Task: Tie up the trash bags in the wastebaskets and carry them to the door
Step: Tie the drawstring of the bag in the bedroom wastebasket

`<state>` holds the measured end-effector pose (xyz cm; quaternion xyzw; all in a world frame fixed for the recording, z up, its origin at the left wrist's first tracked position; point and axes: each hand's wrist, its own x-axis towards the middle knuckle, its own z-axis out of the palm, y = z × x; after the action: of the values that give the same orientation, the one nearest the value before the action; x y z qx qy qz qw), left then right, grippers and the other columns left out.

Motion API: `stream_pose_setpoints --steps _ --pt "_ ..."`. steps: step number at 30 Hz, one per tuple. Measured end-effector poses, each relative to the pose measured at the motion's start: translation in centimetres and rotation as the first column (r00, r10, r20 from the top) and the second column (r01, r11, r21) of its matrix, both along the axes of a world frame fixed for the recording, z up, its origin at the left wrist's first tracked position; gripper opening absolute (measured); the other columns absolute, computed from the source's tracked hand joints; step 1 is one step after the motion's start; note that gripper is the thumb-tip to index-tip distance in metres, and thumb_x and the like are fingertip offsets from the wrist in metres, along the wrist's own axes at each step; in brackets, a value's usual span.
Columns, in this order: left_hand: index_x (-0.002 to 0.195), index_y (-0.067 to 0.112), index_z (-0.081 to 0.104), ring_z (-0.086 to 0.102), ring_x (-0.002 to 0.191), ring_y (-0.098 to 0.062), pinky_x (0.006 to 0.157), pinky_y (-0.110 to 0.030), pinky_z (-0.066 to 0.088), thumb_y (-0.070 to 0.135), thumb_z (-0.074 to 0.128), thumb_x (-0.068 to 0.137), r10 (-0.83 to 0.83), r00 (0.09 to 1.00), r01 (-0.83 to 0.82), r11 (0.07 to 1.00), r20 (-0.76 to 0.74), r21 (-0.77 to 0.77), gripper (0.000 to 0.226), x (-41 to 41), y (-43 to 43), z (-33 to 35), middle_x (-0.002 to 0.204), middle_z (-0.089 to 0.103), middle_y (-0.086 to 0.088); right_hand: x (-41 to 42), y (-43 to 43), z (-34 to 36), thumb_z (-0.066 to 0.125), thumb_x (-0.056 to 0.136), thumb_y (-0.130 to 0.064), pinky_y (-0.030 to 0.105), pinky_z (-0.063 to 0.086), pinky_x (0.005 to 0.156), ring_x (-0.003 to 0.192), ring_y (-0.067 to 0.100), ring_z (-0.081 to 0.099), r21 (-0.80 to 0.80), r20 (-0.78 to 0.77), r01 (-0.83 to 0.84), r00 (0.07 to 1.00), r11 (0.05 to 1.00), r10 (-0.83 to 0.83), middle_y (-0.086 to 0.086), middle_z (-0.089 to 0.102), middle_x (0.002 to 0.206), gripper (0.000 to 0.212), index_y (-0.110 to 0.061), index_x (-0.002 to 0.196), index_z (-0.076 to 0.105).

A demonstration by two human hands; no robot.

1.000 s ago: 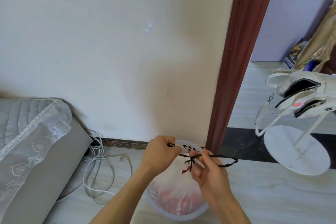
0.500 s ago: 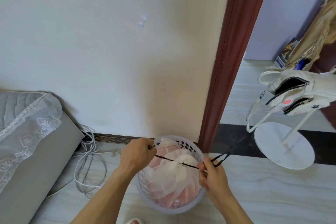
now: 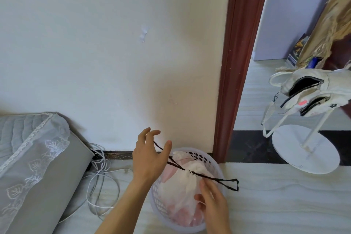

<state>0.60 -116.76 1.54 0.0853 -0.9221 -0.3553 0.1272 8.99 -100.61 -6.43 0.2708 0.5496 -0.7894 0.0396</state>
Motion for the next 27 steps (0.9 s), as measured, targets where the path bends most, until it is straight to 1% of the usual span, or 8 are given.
stream_pose_setpoints --steps 2,5,9,11,13,17,22,27 --pt "0.12 0.03 0.057 0.052 0.121 -0.019 0.104 -0.044 0.038 0.043 0.065 0.086 0.02 0.996 -0.035 0.984 -0.088 -0.172 0.037 0.0 -0.1 0.3 0.149 0.038 0.004 -0.1 -0.7 0.1 0.063 0.094 -0.026 0.025 0.047 0.055 0.066 0.017 0.065 0.069 -0.029 0.015 0.999 0.998 -0.013 0.006 0.072 0.086 0.02 -0.029 0.111 0.072" --pt "0.116 0.029 0.06 0.055 0.109 -0.02 0.095 -0.042 0.04 0.037 0.064 0.087 0.004 0.986 -0.046 0.968 -0.166 -0.249 0.03 0.1 -0.2 0.6 0.135 0.05 0.006 -0.4 -1.4 0.2 0.055 0.098 -0.026 0.019 0.048 0.056 0.058 0.007 0.064 0.206 -0.114 0.023 0.993 0.978 0.001 -0.007 0.066 0.111 0.026 -0.034 0.12 0.066" --pt "0.102 0.031 0.061 0.057 0.097 -0.005 0.082 -0.026 0.045 0.036 0.058 0.094 -0.094 0.961 0.062 0.99 -0.259 -0.129 0.01 0.7 0.7 2.4 0.102 0.061 0.018 -0.7 -1.3 0.4 0.061 0.094 -0.024 0.021 0.053 0.065 0.063 0.011 0.065 0.277 -0.192 0.099 0.98 0.956 -0.046 -0.015 0.062 0.115 0.024 -0.039 0.11 0.071" --pt "0.088 0.033 0.061 0.057 0.078 0.0 0.068 -0.023 0.047 0.044 0.052 0.095 -0.19 0.97 0.166 0.974 -0.154 -0.157 0.016 1.0 1.1 3.1 0.076 0.061 0.019 -0.9 -1.1 0.6 0.066 0.09 -0.026 0.023 0.053 0.066 0.062 0.009 0.062 0.26 -0.193 0.111 0.979 0.959 -0.061 -0.012 0.067 0.102 0.021 -0.044 0.095 0.076" --pt "0.079 0.027 0.065 0.058 0.063 -0.004 0.061 -0.026 0.05 0.055 0.042 0.093 -0.274 0.951 0.303 0.918 0.143 -0.258 0.039 1.1 1.0 2.7 0.062 0.061 0.013 -1.1 -0.9 0.8 0.068 0.088 -0.03 0.019 0.051 0.062 0.059 0.006 0.059 0.247 -0.199 0.096 0.979 0.964 -0.046 -0.011 0.068 0.086 0.024 -0.049 0.077 0.076" --pt "0.083 0.028 0.073 0.064 0.07 -0.013 0.064 -0.028 0.053 0.058 0.032 0.09 -0.25 0.822 0.437 0.854 0.511 -0.284 0.051 1.2 0.6 0.1 0.068 0.068 0.006 -1.4 -0.8 0.8 0.065 0.091 -0.028 0.013 0.046 0.058 0.054 0.003 0.055 0.262 -0.224 0.105 0.974 0.959 -0.045 -0.003 0.064 0.082 0.02 -0.041 0.079 0.075" --pt "0.06 0.018 0.056 0.056 0.062 -0.019 0.06 -0.03 0.043 0.051 0.041 0.095 -0.254 0.782 0.393 0.91 0.569 -0.134 0.05 0.7 0.9 -1.5 0.058 0.055 0.005 -1.6 -1.0 0.4 0.06 0.094 -0.03 0.018 0.048 0.061 0.057 0.005 0.056 0.29 -0.233 0.077 0.972 0.954 -0.008 0.002 0.062 0.076 0.015 -0.034 0.093 0.074" --pt "0.099 0.03 0.075 0.063 0.086 -0.004 0.071 -0.019 0.044 0.046 0.055 0.093 -0.354 0.794 0.352 0.93 0.493 0.101 0.027 0.7 2.1 -1.9 0.091 0.07 0.016 -2.0 -0.5 0.6 0.058 0.097 -0.029 0.02 0.046 0.06 0.057 0.004 0.055 0.283 -0.226 0.054 0.974 0.958 0.012 -0.004 0.06 0.061 0.016 -0.035 0.096 0.073"
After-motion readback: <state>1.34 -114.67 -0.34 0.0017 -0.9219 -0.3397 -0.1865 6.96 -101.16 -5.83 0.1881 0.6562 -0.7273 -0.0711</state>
